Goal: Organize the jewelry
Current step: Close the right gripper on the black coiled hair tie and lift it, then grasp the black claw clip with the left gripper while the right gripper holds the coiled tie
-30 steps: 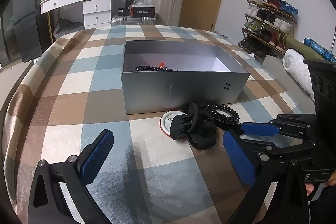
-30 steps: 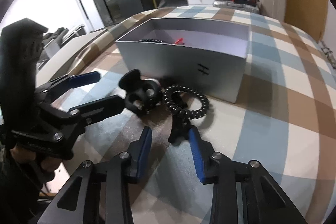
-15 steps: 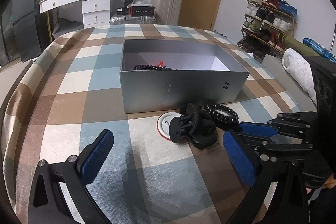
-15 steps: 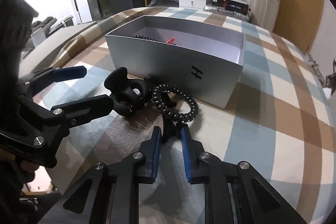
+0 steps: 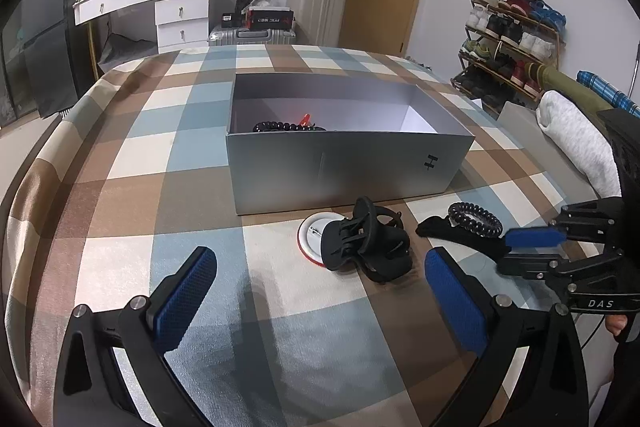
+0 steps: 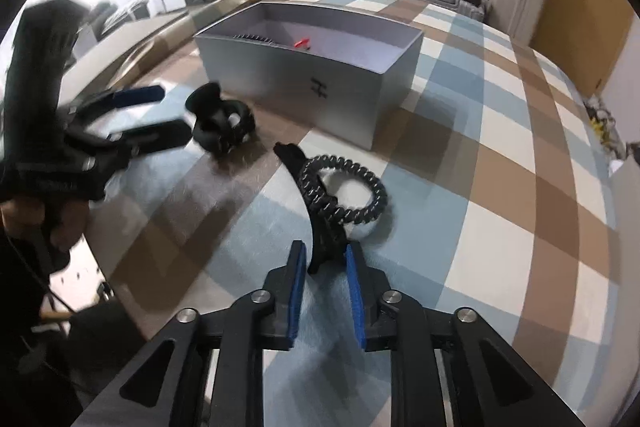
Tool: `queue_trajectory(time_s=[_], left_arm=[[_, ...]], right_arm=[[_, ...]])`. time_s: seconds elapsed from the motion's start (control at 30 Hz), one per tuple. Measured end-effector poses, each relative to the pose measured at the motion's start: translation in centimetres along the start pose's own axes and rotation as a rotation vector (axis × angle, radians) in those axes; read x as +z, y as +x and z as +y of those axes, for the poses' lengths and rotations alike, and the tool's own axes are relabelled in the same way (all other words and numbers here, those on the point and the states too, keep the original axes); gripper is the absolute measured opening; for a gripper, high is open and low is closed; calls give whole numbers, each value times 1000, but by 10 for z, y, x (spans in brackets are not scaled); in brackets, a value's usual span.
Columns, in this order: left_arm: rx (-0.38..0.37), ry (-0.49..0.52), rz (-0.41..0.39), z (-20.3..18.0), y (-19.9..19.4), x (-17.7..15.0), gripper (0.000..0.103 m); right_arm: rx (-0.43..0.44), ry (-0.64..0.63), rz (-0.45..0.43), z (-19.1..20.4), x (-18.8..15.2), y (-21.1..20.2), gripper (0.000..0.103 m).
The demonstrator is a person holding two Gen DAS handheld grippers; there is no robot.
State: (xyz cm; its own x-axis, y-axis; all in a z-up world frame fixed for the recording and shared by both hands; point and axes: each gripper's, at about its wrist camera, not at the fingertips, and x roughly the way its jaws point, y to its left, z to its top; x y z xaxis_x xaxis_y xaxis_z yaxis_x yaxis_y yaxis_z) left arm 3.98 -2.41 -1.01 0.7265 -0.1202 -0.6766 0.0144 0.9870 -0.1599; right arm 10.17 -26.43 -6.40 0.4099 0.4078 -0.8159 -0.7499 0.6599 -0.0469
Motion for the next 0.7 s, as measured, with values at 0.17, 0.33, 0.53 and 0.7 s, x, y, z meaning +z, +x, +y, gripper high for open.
queue_trajectory(time_s=[0.17,0.33,0.53,0.7], left_arm=[[-1,-2,3,0,0,0,102],[-4,-9,8,1,1,0,102],[-4,-9,9,1,1,0,102],[-7,-12,11,1,1,0,101]], right_arm=[[58,63,-39,-5,5,2,54],[16,102,-124,-3,10,-11,54],[-6,36,-138,18,18,4,46],[-21,23,-133,19,17,5,19]])
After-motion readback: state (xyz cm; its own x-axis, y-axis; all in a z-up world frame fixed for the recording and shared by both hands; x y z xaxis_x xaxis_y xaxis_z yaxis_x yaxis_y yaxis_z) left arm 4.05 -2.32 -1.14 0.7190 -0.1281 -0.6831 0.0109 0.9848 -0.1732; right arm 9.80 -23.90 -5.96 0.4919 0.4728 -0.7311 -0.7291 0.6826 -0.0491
